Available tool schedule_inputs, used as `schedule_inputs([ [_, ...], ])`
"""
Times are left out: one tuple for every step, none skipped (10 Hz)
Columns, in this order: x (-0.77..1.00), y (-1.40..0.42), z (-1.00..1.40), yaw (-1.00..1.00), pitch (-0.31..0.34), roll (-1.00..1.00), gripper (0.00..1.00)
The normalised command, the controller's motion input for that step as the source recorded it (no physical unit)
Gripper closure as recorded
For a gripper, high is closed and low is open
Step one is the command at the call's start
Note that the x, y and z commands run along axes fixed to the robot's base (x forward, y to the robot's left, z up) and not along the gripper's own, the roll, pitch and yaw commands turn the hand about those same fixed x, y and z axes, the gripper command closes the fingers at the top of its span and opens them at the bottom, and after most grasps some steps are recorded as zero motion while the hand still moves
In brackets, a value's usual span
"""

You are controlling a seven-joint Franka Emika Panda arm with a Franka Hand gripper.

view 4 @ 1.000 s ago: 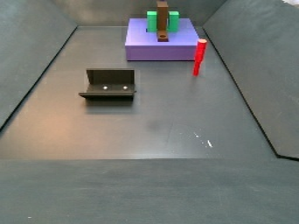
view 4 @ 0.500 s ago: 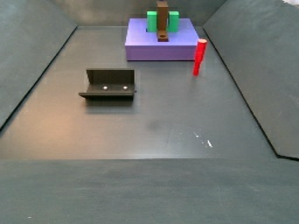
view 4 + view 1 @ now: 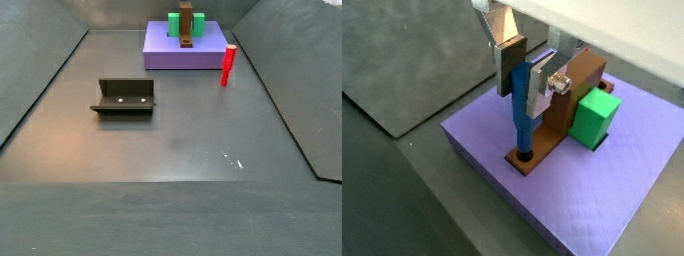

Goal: Pick up the blue object. Move up. Place the blue object on the fixture. Regrasp the blue object. Move to above the board. Insert the blue object.
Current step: Insert the blue object.

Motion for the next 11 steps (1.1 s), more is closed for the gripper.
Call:
schedule_inputs([
  [0.13,0.0,-0.25,-0.07,0.0,0.08,1.0],
  [0.15,0.0,-0.21,-0.08,0.027,0.15,1.0],
  [0.17,0.0,-0.18,-0.03,0.033,0.14,1.0],
  [0.09,-0.03,-0.16,0.0,0.004,0.06,1.0],
  [0.16,-0.12,-0.11,0.0,0.01,0.0,1.0],
  [0.09,-0.15,-0.13,0.0,0.0,0.0,1.0],
  [0.11,-0.13,-0.13,0.0,0.0,0.0,1.0],
  [0.02,-0.1,-0.15,0.0,0.0,0.0,1.0],
  [0.03,-0.1,-0.16,0.0,0.0,0.0,1.0],
  [0.0,-0.08,-0.12,0.0,0.0,0.0,1.0],
  [0.02,-0.1,-0.05,0.0,0.0,0.0,1.0],
])
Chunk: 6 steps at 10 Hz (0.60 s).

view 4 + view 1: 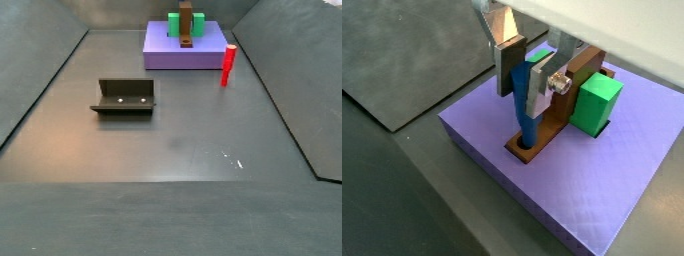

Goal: Pick up the blue object. Move up. Place the blue object on the fixture. Regrasp the blue object. Move to above the board. Insert the blue object.
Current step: Insert the blue object.

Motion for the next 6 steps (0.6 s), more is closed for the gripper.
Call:
schedule_inputs([
  [0.02,-0.08,-0.07,0.0,0.0,0.0,1.0],
  [0.05,-0.07,-0.07,0.0,0.0,0.0,1.0],
  [0.08,-0.08,-0.04,0.0,0.0,0.0,1.0],
  [0.08,-0.09,-0.02,0.0,0.0,0.0,1.0],
  [0.09,-0.07,-0.03,0.0,0.0,0.0,1.0],
  [0.12,-0.07,-0.03,0.0,0.003,0.0,1.0],
])
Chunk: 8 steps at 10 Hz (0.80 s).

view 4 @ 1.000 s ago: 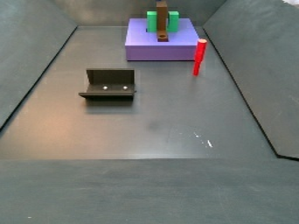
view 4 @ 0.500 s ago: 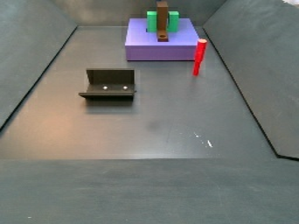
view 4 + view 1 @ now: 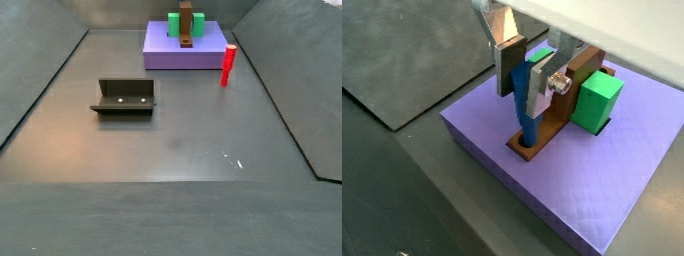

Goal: Pick up the blue object. Move up. Place the blue object on the fixture. Regrasp the blue object. Move to above the board. Insert the blue object.
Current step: Insert the blue object.

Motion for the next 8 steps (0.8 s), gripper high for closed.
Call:
schedule_inputs([
  [0.09,-0.03,-0.07,0.0,0.0,0.0,1.0],
  [0.01,0.0,-0.14,0.0,0.0,-0.01,1.0],
  [0.0,0.0,-0.17,0.0,0.0,-0.02,1.0],
  [0.0,0.0,-0.17,0.0,0.0,-0.02,1.0],
  [-0.19,0.0,-0.04,-0.02,0.0,-0.06,1.0],
  [-0.31,-0.07,0.0,0.0,-0.051,0.0,1.0],
  [-0.13,-0.05,-0.03,0.0,-0.031,0.0,1.0],
  [-0.01,-0.04,-0.04,0.0,-0.006,-0.01,1.0],
])
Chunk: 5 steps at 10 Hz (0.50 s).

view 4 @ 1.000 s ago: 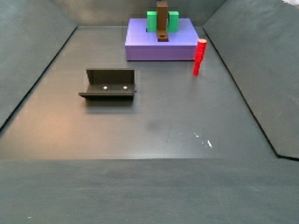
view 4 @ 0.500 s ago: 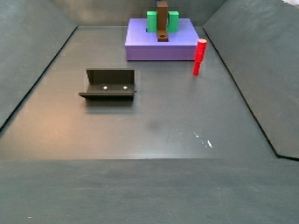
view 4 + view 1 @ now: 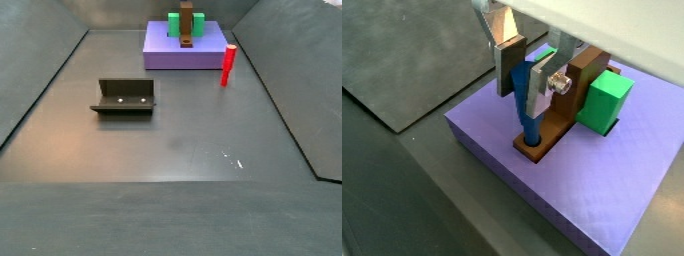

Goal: Pick up the blue object. Move up. Place the blue object on the fixture. Regrasp the blue object. Move to above the board. Insert the blue object.
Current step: Insert the blue object.

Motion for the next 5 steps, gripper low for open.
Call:
schedule_inputs([
  [0.0,-0.04,-0.07,0.0,0.0,-0.03,1.0],
  [0.09,-0.05,-0.15,0.0,0.0,-0.04,1.0],
  [0.07,0.0,-0.23,0.0,0.0,-0.04,1.0],
  [0.0,0.1,-0.3,-0.12,0.0,-0.03,1.0],
  [0.0,0.17,-0.34,-0.15,0.0,-0.08,1.0],
])
